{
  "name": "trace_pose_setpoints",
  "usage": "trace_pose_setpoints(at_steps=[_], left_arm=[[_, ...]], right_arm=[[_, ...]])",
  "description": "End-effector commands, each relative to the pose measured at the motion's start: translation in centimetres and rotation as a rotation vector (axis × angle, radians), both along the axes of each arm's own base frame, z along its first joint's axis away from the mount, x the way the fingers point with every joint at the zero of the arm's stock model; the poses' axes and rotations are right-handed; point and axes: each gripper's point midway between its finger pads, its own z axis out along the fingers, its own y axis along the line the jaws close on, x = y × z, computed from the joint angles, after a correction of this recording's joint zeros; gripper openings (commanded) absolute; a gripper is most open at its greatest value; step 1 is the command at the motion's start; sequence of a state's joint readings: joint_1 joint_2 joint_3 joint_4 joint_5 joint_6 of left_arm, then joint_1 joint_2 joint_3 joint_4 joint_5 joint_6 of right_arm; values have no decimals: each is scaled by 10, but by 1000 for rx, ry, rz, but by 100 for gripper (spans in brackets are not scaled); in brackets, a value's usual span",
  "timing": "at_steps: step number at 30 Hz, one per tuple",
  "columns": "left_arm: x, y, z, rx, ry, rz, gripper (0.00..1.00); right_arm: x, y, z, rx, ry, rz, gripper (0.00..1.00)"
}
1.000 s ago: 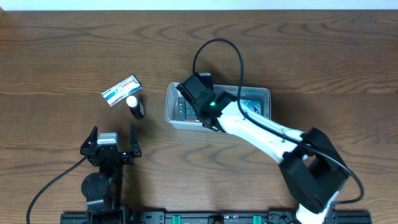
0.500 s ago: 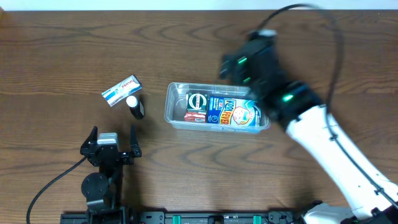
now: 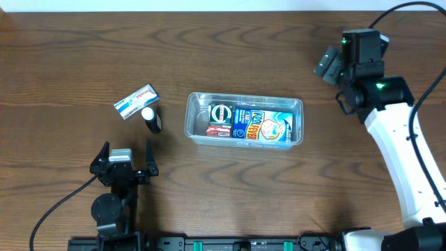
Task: Pack container
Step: 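Raise the right gripper and move it back to the right, then move the left gripper to the white Panadol box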
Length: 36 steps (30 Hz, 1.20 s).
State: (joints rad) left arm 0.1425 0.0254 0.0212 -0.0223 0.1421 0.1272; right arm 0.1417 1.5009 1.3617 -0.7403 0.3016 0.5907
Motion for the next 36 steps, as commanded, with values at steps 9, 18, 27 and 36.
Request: trace_pose_setpoints(at_steps=[9,18,27,36], left_arm=[[-1,-9,-15,-150,49,-36,98],[-7,-10,-13,-222,238,-12,98],[21,-6,18,-254,534,11,98],[60,1,46,-212,777,-7,98]], right_arm=[[-1,-7,-4,-17,19,-9,99],[0,1,-5,15,23,19,99],[-4,-34,-2,-90,36,-46,99],[-18,-140,0,-73,29,-258,99]])
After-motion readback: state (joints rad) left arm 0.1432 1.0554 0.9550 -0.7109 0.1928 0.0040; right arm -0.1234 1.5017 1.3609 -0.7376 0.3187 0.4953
